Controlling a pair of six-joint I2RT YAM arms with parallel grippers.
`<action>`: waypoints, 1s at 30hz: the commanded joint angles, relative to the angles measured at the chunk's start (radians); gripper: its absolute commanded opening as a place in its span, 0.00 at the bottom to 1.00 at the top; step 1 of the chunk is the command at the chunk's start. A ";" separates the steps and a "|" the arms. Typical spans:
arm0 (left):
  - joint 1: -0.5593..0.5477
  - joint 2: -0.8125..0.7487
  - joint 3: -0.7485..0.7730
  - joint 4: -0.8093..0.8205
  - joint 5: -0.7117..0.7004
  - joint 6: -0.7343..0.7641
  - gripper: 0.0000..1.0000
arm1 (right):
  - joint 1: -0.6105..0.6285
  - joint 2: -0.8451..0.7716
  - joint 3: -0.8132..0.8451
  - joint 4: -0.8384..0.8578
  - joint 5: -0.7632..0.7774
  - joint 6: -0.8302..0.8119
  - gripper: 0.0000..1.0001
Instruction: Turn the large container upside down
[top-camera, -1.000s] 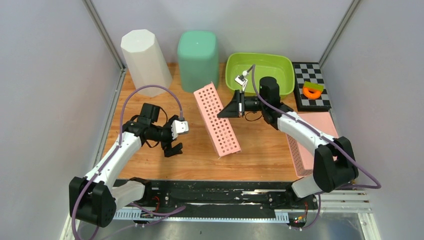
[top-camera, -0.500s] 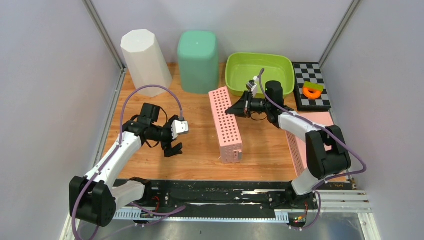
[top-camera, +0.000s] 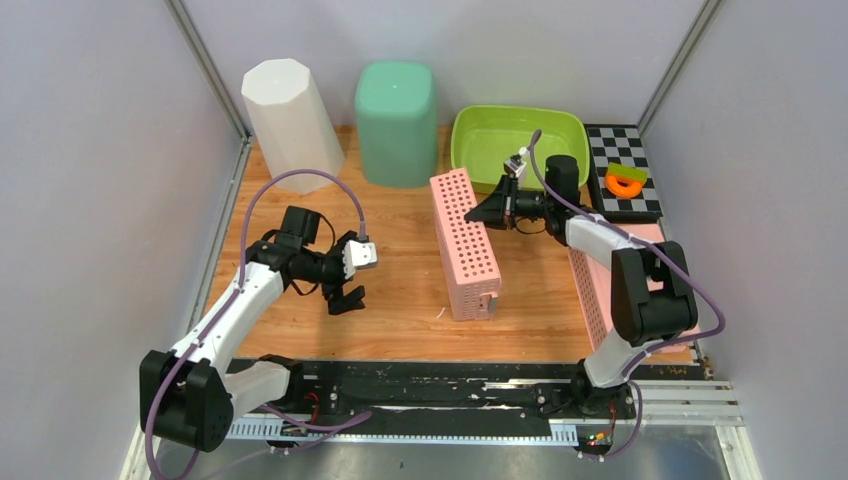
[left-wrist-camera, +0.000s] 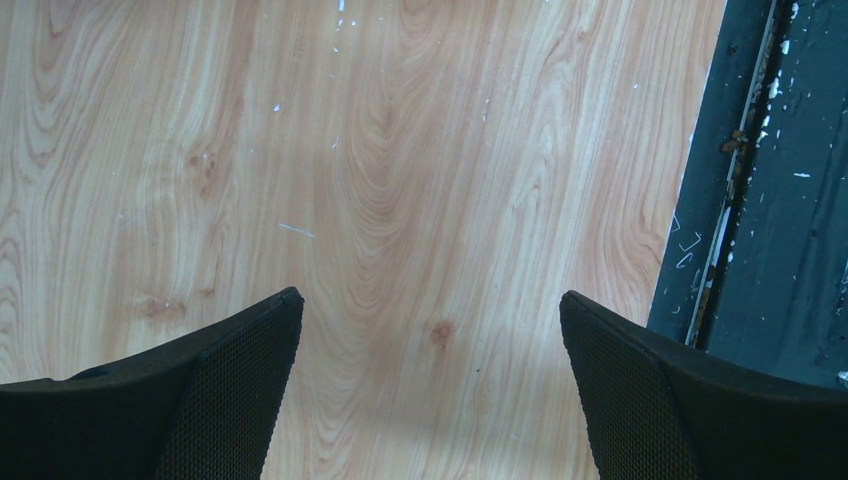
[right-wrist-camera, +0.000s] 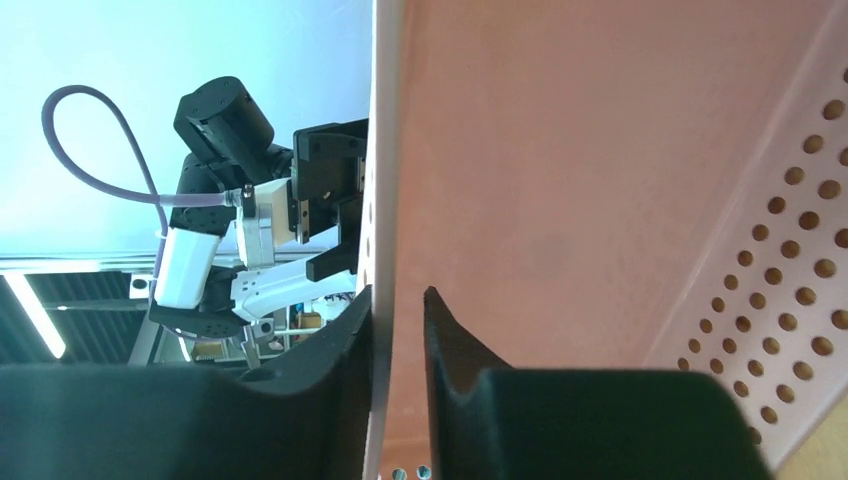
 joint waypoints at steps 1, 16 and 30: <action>0.007 0.009 0.021 -0.017 0.029 0.016 1.00 | -0.062 0.039 -0.004 -0.165 0.016 -0.145 0.26; 0.007 0.013 0.024 -0.020 0.032 0.019 1.00 | -0.177 0.025 0.026 -0.278 -0.066 -0.224 0.34; 0.007 0.019 0.027 -0.022 0.030 0.015 1.00 | -0.263 -0.011 0.047 -0.293 -0.118 -0.213 0.31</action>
